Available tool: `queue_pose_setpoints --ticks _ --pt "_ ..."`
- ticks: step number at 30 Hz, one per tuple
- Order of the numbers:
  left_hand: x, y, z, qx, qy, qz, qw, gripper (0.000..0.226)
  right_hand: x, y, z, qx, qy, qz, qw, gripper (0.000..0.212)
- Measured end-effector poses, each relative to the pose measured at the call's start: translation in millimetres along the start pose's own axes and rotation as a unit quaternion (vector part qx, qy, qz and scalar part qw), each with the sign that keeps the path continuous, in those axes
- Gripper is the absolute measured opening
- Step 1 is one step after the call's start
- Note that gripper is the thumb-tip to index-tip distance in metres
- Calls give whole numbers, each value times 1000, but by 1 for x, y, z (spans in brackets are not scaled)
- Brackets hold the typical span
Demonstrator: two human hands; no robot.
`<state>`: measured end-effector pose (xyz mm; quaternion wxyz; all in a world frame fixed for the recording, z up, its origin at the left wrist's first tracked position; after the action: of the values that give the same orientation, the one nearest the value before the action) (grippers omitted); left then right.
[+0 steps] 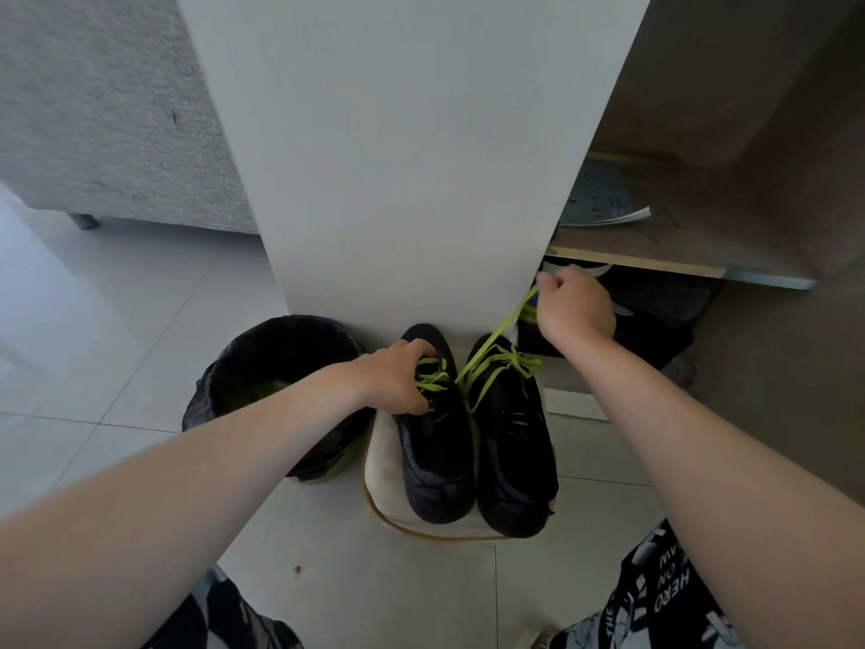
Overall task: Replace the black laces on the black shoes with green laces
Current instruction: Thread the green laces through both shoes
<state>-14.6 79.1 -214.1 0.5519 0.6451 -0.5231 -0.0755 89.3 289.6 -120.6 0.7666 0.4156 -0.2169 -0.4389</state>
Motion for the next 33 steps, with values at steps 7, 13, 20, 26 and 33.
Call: queue_pose_setpoints --ticks 7,13,20,26,33 --pt "-6 28 -36 333 -50 -87 938 50 32 -29 64 -219 172 134 951 27" --pt "5 28 -47 286 -41 12 957 30 34 -24 69 -218 180 69 957 9" --pt "-1 56 -30 289 -39 -180 939 35 49 -64 49 70 158 235 957 14" --pt "-9 50 -35 235 -75 -183 952 37 65 -101 33 -3 117 374 920 16" --pt "-16 23 -42 285 -123 -115 943 20 60 -91 24 38 96 351 931 22"
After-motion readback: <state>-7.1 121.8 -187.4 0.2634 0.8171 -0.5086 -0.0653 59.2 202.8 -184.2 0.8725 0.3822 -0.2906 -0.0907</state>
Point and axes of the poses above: each hand's wrist, its own x-axis away from the middle knuckle, its own y-axis out of the back of the hand, z = x × y, the point moved 9 cm from there along -x, towards the middle knuckle, and after that the axes turned 1 degree about y, right-handed, at the moved point
